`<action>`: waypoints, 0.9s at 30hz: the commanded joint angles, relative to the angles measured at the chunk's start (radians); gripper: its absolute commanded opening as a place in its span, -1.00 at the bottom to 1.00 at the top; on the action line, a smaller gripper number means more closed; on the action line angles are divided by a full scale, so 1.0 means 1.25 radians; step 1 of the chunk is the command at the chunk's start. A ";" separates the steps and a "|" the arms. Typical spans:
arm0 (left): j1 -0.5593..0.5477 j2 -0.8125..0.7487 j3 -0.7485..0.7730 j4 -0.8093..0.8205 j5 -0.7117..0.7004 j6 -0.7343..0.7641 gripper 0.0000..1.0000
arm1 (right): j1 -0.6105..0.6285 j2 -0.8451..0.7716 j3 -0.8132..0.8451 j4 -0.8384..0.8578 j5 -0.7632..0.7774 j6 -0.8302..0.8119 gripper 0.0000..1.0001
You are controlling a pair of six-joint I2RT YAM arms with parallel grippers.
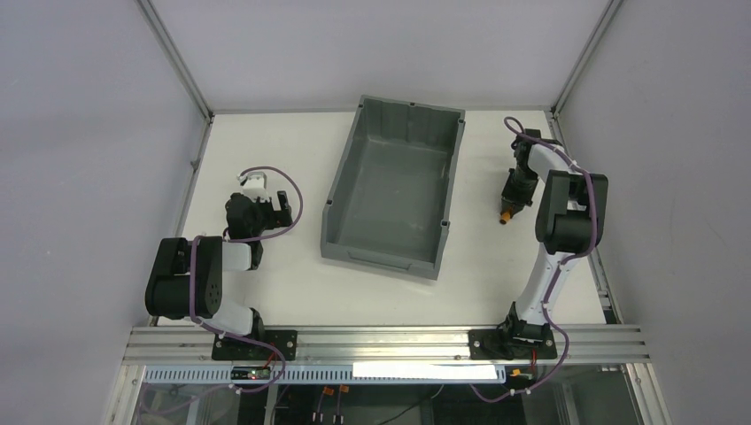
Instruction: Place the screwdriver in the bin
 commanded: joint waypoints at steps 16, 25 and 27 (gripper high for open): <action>-0.008 0.000 0.015 0.024 0.006 0.011 0.98 | 0.325 -0.401 0.370 -0.141 0.113 0.169 -1.00; -0.008 0.000 0.015 0.024 0.005 0.010 0.98 | 0.622 -0.347 0.277 0.069 0.209 0.242 -1.00; -0.007 -0.001 0.015 0.024 0.006 0.010 0.98 | 0.634 -0.287 0.283 0.056 0.185 0.255 -1.00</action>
